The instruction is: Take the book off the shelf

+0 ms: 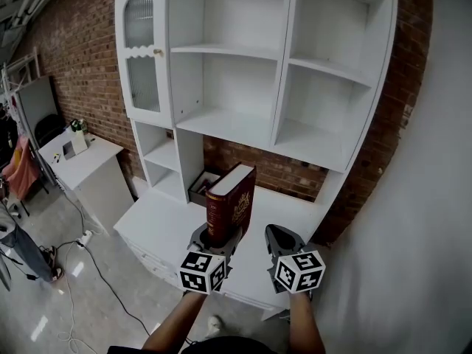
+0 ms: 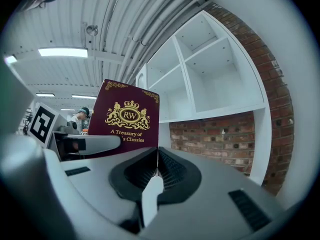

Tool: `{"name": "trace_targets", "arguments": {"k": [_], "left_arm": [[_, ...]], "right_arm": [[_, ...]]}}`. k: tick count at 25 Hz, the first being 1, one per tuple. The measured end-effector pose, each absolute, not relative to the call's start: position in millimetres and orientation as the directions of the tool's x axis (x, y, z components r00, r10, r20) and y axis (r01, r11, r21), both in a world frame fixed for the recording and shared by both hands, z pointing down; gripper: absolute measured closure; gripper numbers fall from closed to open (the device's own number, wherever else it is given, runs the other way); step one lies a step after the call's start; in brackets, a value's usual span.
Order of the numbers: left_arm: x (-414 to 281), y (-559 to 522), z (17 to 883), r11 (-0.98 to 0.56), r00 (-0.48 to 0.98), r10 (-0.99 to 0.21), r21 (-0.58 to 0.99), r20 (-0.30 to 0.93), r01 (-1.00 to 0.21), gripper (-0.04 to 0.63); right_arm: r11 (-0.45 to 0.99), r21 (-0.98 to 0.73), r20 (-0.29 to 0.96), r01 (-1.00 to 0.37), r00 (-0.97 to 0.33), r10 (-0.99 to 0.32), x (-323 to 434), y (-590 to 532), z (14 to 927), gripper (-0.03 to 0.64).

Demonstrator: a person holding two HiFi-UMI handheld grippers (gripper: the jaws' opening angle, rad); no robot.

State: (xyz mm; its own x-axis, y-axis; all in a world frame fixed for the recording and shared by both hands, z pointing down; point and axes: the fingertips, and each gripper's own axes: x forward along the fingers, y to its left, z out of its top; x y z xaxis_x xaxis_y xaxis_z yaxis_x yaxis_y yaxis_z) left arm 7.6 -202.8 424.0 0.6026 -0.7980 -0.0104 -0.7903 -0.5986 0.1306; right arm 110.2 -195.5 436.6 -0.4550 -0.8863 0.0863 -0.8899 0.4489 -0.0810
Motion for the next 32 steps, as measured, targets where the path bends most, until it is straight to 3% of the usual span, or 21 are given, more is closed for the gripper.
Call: {"name": "trace_targets", "arguments": {"k": [21, 32], "left_arm": [[50.6, -150.7, 417.0, -0.598, 0.601, -0.799, 0.109, -0.01, -0.794, 0.353], [56.9, -142.4, 422.4, -0.622, 0.627, -0.779, 0.127, 0.007, -0.773, 0.353]], "right_arm": [[0.441, -0.116, 0.047, -0.89, -0.448, -0.893, 156.3, -141.9, 432.7, 0.597], [0.374, -0.149, 0.022, -0.915, -0.381, -0.924, 176.3, -133.8, 428.9, 0.597]]}}
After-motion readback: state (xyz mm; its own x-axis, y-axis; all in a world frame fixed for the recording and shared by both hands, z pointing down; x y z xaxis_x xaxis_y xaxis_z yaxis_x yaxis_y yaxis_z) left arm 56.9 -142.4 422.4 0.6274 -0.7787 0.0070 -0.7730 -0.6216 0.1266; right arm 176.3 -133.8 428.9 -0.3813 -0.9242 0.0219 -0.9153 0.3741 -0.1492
